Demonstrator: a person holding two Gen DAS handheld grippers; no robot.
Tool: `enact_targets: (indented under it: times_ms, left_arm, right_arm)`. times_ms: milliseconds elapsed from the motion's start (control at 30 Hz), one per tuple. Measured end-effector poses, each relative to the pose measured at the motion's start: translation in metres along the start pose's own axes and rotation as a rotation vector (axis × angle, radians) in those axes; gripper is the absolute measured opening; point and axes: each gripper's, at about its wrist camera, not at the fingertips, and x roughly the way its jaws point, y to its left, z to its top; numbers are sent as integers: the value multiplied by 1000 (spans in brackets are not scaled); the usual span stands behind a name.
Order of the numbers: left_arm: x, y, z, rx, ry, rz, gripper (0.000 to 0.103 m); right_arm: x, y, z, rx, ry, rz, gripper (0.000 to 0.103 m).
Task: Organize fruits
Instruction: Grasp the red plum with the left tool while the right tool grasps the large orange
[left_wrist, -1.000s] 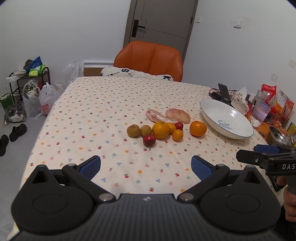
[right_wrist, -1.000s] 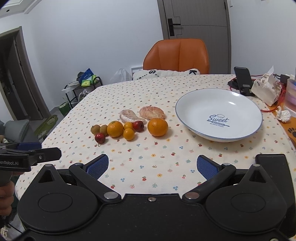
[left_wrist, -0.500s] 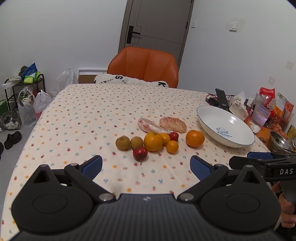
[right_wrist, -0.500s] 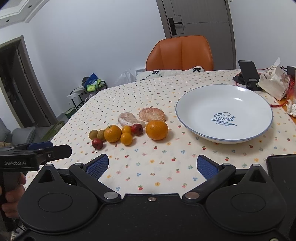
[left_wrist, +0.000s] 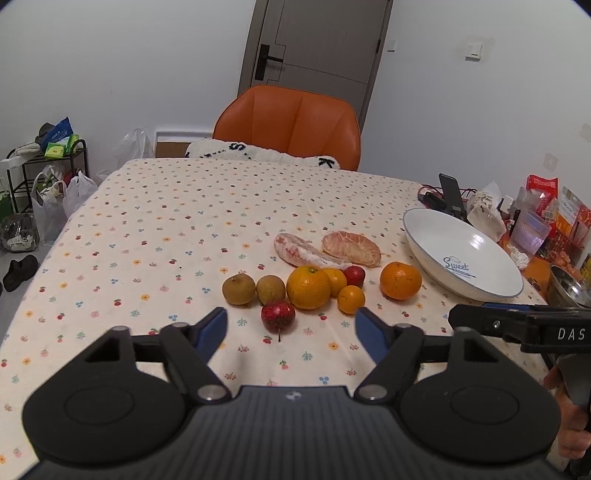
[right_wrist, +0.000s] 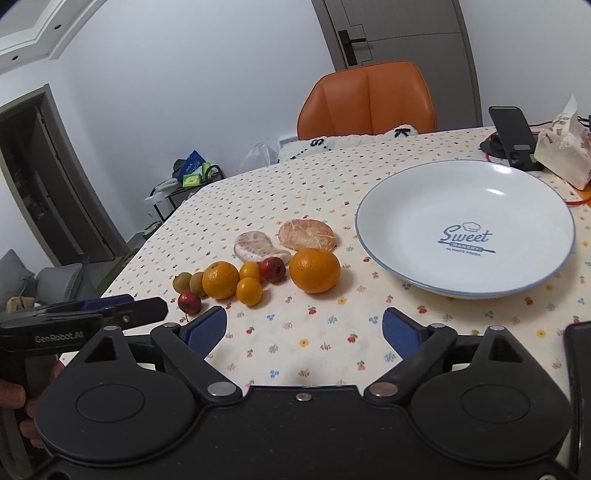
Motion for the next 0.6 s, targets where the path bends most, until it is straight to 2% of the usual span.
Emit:
enact_targets:
  times_ms: [467,600]
  left_arm:
    - [34,9,2,-33,47,6,49]
    - [42,9,2,-36,62,-2,36]
  right_arm:
    - [33,-4,12,13,20,-5,77]
    - [41,-5,14,18,28,-12,72]
